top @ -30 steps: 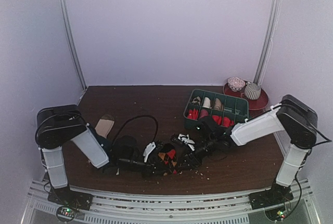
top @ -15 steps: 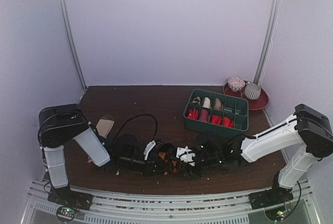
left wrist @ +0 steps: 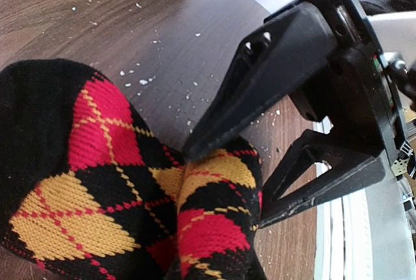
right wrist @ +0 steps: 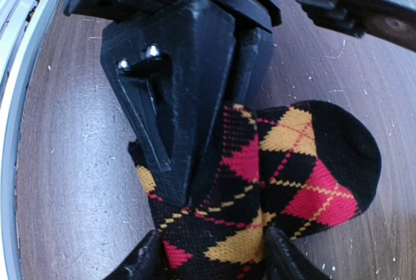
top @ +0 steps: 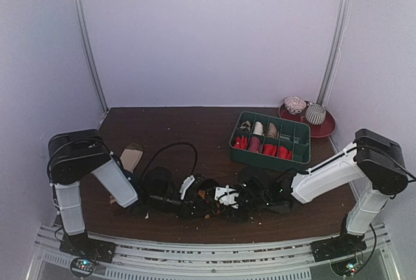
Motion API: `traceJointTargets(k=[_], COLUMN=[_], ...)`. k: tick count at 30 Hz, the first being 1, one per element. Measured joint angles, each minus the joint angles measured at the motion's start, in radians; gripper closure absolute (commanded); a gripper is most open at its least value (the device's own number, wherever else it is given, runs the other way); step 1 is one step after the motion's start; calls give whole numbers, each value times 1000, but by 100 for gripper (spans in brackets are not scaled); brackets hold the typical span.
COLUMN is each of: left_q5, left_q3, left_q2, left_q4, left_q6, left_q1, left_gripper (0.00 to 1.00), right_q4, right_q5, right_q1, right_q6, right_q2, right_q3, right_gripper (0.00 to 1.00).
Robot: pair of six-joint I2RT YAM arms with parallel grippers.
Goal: Roll the socks
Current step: Roll a pair of socks at the center of the board.
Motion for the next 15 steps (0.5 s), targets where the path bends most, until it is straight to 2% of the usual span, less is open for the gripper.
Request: traceJointTargets(k=[1,4,5,7,10,12,15], left_q5=[1,5,6,9,6,-10,-47], left_q3=[2,5,4,1,-4,-10,-43], left_q2=[0,0,0,-1,-10,-31,-92], left_q4=[-3,-7,-7,-5,-10,-20,-51], left_q6=[0,0,0,0,7,21,59], left_q1=[1,2,2,8,21,24,19], left_gripper=[100,100,100,96,80,60,47], right_q4=[0,-13,-23,-39,-45,-47,-52], right_q5=[0,-14,-20,-39,-82,-128,-222], right_q1=[0,1,0,-3,-24,-44,-76], right_q6=[-4,-8,0,16,47,72,111], right_q2=[3,19,26,36,58,74,108], right_q3=[3,23,32,51,75,91,129], right_gripper=[58,82,87,89,90,90,90])
